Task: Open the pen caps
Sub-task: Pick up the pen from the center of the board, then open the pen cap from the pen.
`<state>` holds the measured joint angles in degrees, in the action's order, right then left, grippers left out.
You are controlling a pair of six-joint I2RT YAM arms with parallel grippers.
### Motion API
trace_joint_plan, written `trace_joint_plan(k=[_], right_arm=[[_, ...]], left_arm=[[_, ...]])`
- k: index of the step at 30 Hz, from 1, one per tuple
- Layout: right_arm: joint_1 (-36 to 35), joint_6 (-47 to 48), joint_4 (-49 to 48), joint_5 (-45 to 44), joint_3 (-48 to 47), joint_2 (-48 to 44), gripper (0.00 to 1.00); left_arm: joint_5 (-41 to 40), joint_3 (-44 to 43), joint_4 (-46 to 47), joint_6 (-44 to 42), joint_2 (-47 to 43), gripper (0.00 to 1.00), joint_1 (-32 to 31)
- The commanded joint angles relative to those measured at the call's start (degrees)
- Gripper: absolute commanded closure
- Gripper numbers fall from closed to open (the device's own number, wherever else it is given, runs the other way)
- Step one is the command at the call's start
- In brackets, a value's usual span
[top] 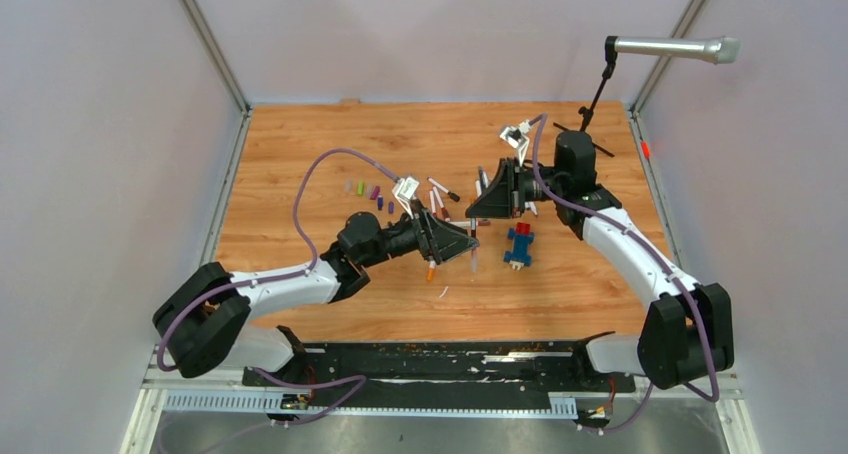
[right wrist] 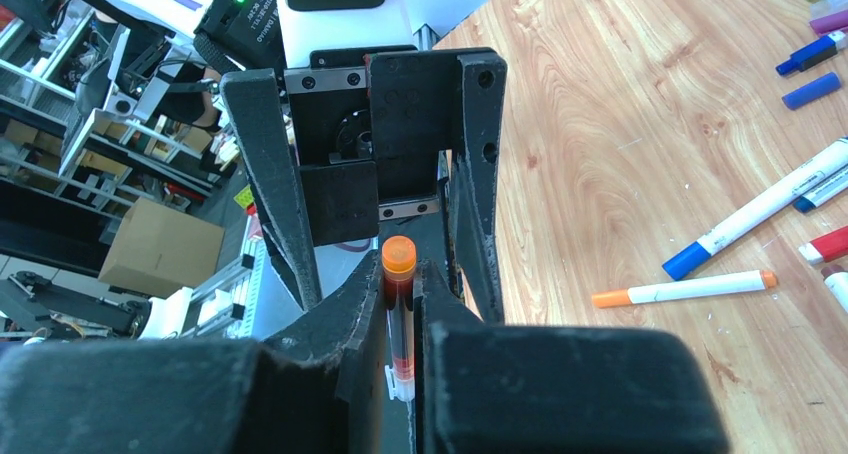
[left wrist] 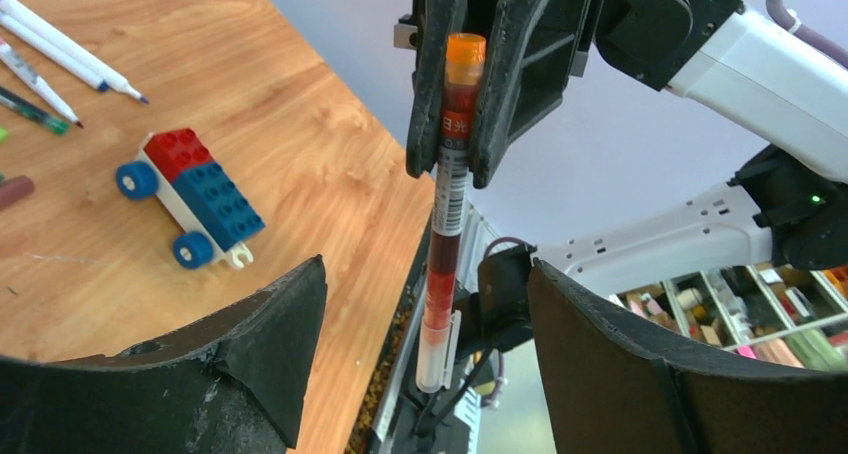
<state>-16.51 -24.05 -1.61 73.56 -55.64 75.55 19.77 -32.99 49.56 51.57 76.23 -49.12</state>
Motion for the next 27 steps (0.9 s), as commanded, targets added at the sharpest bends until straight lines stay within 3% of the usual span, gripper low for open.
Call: trace_joint_plan(k=[1, 9, 19, 22, 25, 27], right_arm=[[0.3, -2.2, -4.2, 0.7, 0.4, -1.6, 1.00], [1.0, -2.8, -4.0, -1.9, 1.5, -1.9, 1.00], [1.8, -4.8, -5.6, -3.9, 2.8, -2.2, 1.00], [2.1, -4.8, -5.8, -4.0, 2.8, -2.1, 1.00], [2.7, -4.9, -6.2, -4.0, 2.4, -1.5, 1.00], [3.0, -4.8, -6.3, -3.4, 1.6, -0.6, 1.00]], left_arm=[[3.0, 0.4, 4.1, 1.8, 0.7, 0.21, -0.6], [1.7, -0.4, 2.9, 2.2, 2.3, 0.32, -2.2], [3.6, -0.2, 10.2, 7.6, 7.8, 0.58, -3.1], [4.6, -0.5, 12.1, 9.0, 9.7, 0.70, -3.2], [6.3, -0.6, 13.6, 9.9, 11.0, 0.92, -3.3], [7.2, -0.3, 14.0, 10.2, 11.6, 1.00, -3.2]])
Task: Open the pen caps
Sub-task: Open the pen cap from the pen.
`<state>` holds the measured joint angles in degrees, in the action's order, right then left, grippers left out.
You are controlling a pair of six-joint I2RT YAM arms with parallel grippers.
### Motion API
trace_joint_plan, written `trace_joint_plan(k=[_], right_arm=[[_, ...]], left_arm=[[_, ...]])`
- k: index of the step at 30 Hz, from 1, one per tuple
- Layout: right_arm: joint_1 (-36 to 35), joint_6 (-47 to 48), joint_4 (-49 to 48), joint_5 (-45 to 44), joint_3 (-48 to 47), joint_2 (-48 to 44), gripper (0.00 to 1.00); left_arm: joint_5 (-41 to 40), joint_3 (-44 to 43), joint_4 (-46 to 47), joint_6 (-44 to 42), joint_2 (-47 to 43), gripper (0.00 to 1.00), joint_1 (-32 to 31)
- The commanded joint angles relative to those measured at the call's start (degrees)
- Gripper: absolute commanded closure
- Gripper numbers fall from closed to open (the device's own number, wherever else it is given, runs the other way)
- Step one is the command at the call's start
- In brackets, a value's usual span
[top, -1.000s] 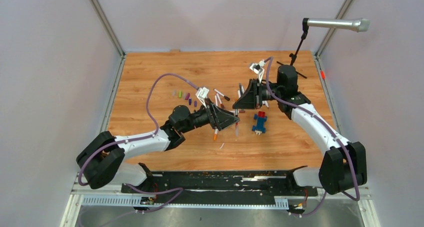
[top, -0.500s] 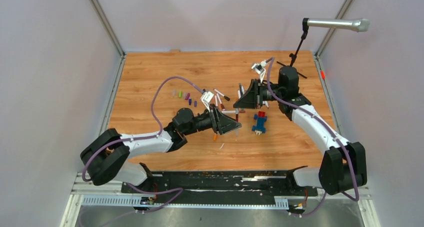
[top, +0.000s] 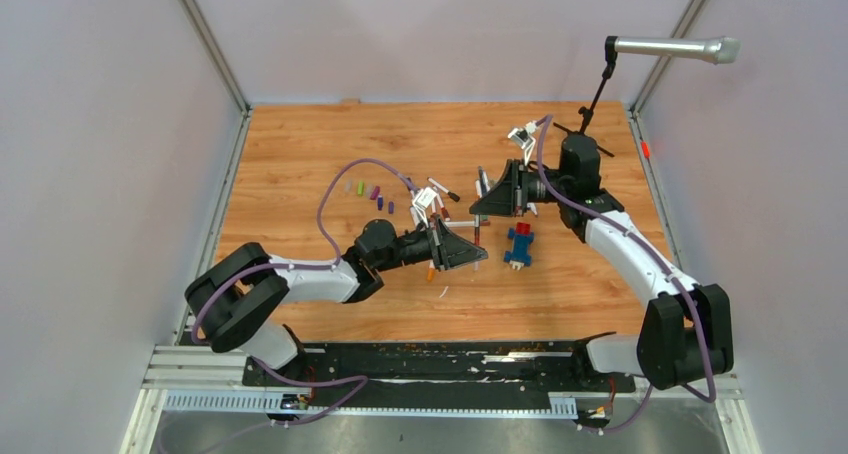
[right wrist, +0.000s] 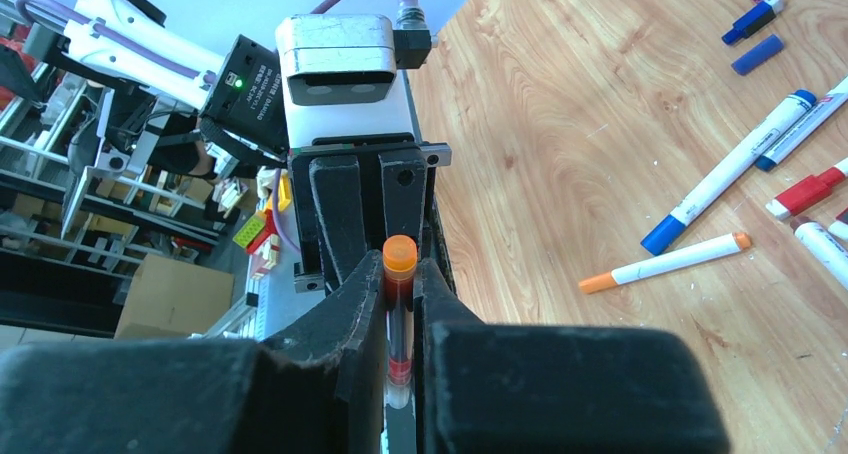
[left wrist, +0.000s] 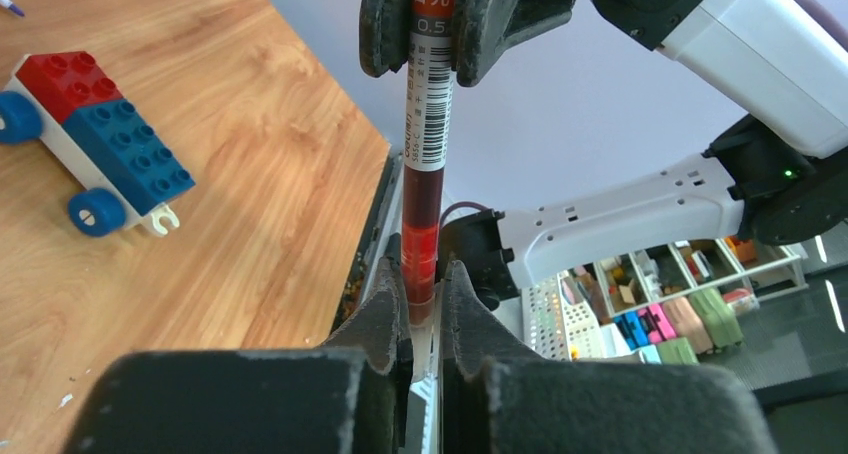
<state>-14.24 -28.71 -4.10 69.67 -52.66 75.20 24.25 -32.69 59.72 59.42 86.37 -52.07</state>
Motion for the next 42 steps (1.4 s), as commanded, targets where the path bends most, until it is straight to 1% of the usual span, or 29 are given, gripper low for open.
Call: trace_joint_plan(k=[1, 4, 5, 10, 12, 14, 20, 22, 26, 29, 30, 32, 33, 34, 37, 38, 42], right_arm=[[0.8, 0.2, -3.6, 1.1, -2.0, 0.3, 1.00], [0.9, 1.6, -3.0, 4.1, -3.8, 1.6, 1.00], [0.9, 1.9, -3.0, 5.0, -4.1, 1.8, 1.00], [0.9, 3.2, -3.2, 6.9, -4.0, 0.1, 1.00], [0.9, 2.7, -4.1, 6.6, -2.6, -1.2, 1.00], [0.9, 1.1, -6.4, 6.5, -1.2, -2.7, 1.00], [0.9, -0.8, -8.0, 5.8, 0.4, -5.9, 1.00], [1.0, -1.7, -9.1, 5.8, 0.8, -6.2, 1.00], [1.1, -2.6, -9.9, 5.8, 1.0, -6.4, 1.00], [1.1, -2.5, -10.1, 5.6, 1.4, -6.5, 1.00], [1.2, -2.5, -10.1, 5.5, 1.6, -6.5, 1.00], [1.2, -2.3, -10.1, 5.3, 1.8, -6.4, 1.00], [1.2, -2.2, -10.1, 5.1, 1.9, -6.3, 1.00], [1.2, -1.9, -9.9, 4.9, 1.9, -6.2, 1.00], [1.2, -0.5, -8.1, 4.3, 2.0, -6.1, 1.00], [1.2, 0.4, -7.2, 3.9, 2.0, -6.1, 0.95], [1.2, 5.4, -2.3, 2.5, 2.1, -7.0, 0.64]], left_arm=[[2.9, -0.3, 3.8, 2.4, 1.6, 1.00, -0.4], [3.6, 0.9, 4.1, 2.6, 1.6, 1.00, -0.5], [3.8, 1.3, 4.8, 2.8, 1.5, 0.98, -0.5], [4.3, 2.5, 7.0, 4.0, 0.4, 0.60, -0.5], [5.0, 2.6, 8.7, 4.6, 0.2, 0.51, -0.5], [5.6, 2.5, 11.0, 5.7, 0.4, 0.48, -0.5], [6.0, 2.6, 20.7, 10.1, 1.8, 0.47, -0.5], [5.5, 2.6, 22.8, 10.9, 2.3, 0.47, -0.5], [5.6, 2.3, 24.1, 12.1, 3.4, 0.54, -0.5], [5.8, 2.1, 24.8, 12.5, 4.1, 0.66, -0.5], [6.1, 1.8, 25.0, 12.7, 4.4, 0.71, -0.5], [6.6, 1.2, 25.5, 13.2, 5.1, 0.85, -0.4], [6.8, 1.1, 25.7, 13.4, 5.5, 0.97, -0.4], [6.6, 1.0, 26.1, 13.6, 5.9, 1.00, -0.4], [5.9, 1.3, 26.2, 13.5, 6.3, 1.00, -0.4], [5.8, 1.4, 25.4, 13.1, 6.2, 1.00, -0.5], [4.7, 1.9, 19.9, 9.5, 4.4, 1.00, -0.5]])
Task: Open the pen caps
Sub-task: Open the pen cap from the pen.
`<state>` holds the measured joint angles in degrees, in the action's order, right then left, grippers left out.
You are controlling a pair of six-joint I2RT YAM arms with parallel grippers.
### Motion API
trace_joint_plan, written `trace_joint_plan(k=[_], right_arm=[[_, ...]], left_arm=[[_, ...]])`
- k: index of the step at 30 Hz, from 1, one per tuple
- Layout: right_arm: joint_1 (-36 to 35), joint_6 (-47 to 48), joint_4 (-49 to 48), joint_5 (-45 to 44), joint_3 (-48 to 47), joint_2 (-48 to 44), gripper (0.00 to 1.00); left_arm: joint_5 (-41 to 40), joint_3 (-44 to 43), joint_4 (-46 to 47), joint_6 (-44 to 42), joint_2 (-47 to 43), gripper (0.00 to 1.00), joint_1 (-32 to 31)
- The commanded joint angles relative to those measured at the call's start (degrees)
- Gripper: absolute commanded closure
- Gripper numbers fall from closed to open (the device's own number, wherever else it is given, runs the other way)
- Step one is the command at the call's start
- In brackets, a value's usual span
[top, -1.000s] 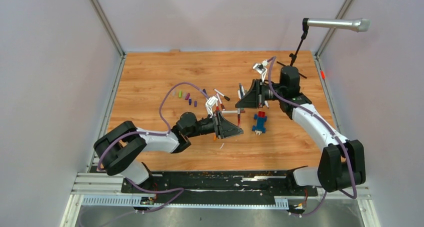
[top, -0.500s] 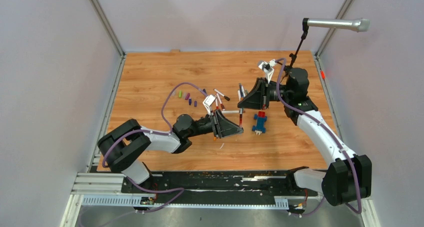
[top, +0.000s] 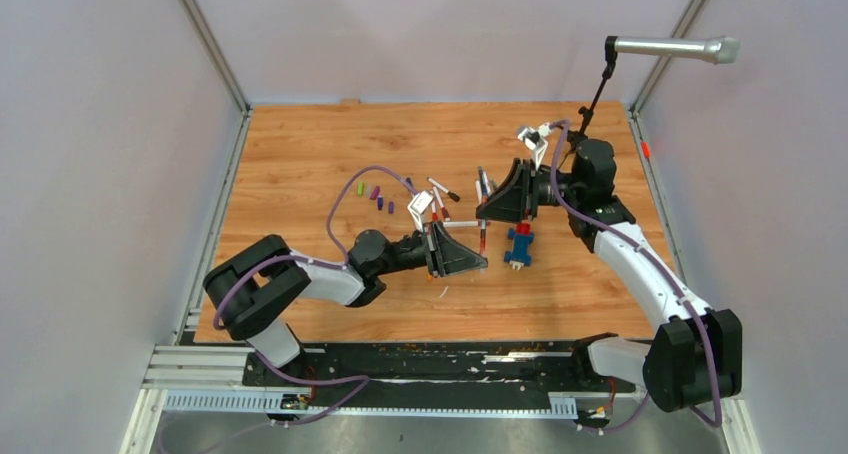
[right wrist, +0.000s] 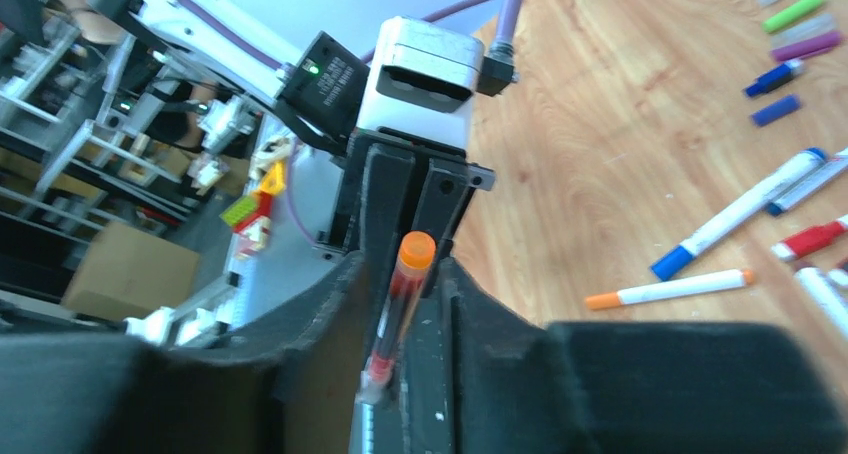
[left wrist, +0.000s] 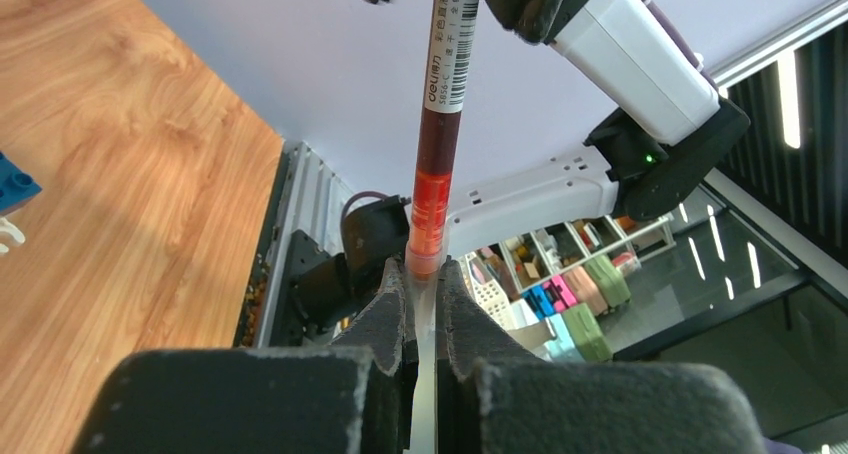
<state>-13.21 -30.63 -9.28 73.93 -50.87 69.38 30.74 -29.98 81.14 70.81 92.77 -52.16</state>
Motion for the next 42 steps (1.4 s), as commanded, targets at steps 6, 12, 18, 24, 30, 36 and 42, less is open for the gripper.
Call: trace_joint_plan(k=[6, 12, 18, 24, 30, 36, 42], right_arm=[[0.1, 11.3, 6.4, -2.3, 0.8, -1.9, 0.49], [-1.1, 11.0, 6.3, -3.3, 1.7, -1.1, 0.51], [-2.7, 8.3, 4.4, -3.4, 1.6, 0.8, 0.61], [-2.6, 2.6, -0.2, -2.8, 0.0, 2.9, 1.00], [-0.8, 18.0, 17.6, -10.5, -20.3, 11.5, 1.00], [1.3, 5.2, 3.5, -9.6, -30.0, 21.0, 1.00], [1.4, 17.2, 13.0, -17.4, -26.3, 17.8, 1.00]], left_arm=[[-4.5, -1.3, -16.3, -9.9, -7.9, 1.00, -0.4], [-7.8, -3.1, -30.8, -17.2, -13.9, 1.00, -0.3], [-9.6, -4.7, -39.5, -21.3, -17.2, 1.00, -0.4], [-9.4, -6.1, -46.4, -24.6, -18.3, 1.00, -0.4], [-6.0, -2.6, -46.3, -24.0, -17.0, 1.00, -0.5], [-3.0, 1.2, -46.0, -24.5, -14.6, 1.00, -2.0], [-8.3, 5.1, -47.7, -24.8, -19.1, 1.00, -2.1]])
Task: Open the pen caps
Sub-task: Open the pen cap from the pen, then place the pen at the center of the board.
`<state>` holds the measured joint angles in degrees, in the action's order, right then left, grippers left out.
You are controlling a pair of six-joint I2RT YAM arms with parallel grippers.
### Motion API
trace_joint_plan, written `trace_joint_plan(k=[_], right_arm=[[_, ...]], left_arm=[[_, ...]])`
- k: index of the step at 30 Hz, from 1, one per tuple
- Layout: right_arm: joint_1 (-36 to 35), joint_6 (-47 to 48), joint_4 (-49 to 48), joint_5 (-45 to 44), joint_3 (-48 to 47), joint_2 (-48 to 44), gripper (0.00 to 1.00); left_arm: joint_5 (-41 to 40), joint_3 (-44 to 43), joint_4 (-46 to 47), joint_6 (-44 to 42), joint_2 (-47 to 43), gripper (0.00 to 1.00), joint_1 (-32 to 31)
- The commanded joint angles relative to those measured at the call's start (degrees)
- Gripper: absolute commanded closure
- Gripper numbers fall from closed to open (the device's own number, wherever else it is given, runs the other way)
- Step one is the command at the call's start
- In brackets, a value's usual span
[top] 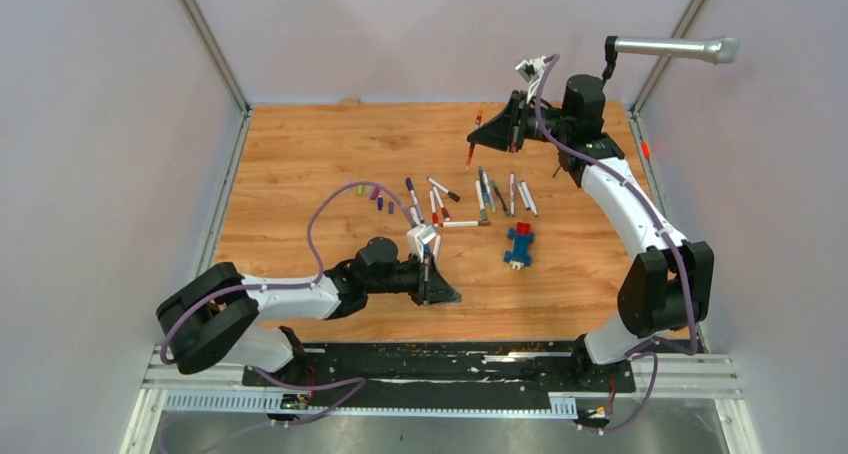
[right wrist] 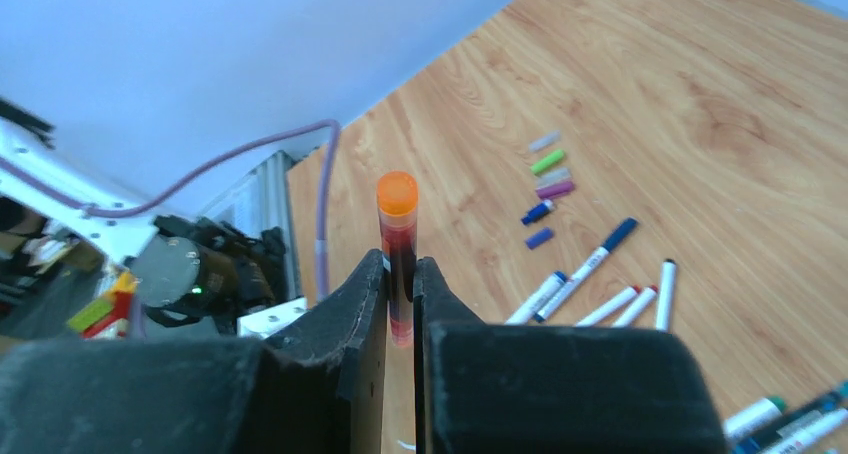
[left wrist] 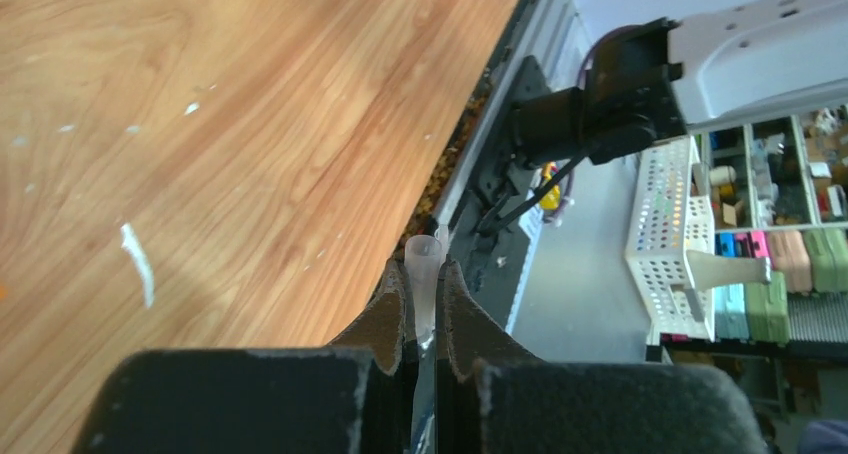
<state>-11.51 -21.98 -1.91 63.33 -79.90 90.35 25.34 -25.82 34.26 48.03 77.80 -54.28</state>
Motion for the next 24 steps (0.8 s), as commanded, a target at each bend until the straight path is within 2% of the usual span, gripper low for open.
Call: trace_joint_plan(k=[1, 4, 7, 10, 13, 17, 24], right_arm=[[0.0, 12.5, 8.1, -10.0, 6.0, -4.7, 1.00], [2.0, 23.6, 12.2, -19.4, 12.8, -8.6, 1.00], [7.2, 26.8, 13.0, -21.1, 18.1, -9.6, 1.00], [10.8, 33.9, 17.2, -24.9, 19.6, -8.2, 1.00], [12.9, 38.4, 20.4, -30.1, 19.4, -4.7, 0.99], [13.1, 42.1, 24.9, -36.7, 14.9, 1.6, 0.95], [13.6, 45.2, 33.3, -41.1, 3.5, 14.5, 0.92]], left_arm=[[-4.5, 0.7, -3.0, -3.0, -5.6, 1.00, 0.0], [-9.9, -1.4, -13.7, -7.7, -9.7, 1.00, 0.2], [-16.1, -5.7, -25.9, -15.0, -13.8, 1.00, 1.0], [-20.7, -8.0, -32.7, -20.0, -17.4, 1.00, 2.8], [-23.1, -8.9, -36.2, -22.2, -20.1, 1.00, 5.0], [-24.1, -7.9, -36.3, -22.6, -22.3, 1.00, 6.5], [-25.9, -4.9, -36.3, -22.5, -25.3, 1.00, 6.8]])
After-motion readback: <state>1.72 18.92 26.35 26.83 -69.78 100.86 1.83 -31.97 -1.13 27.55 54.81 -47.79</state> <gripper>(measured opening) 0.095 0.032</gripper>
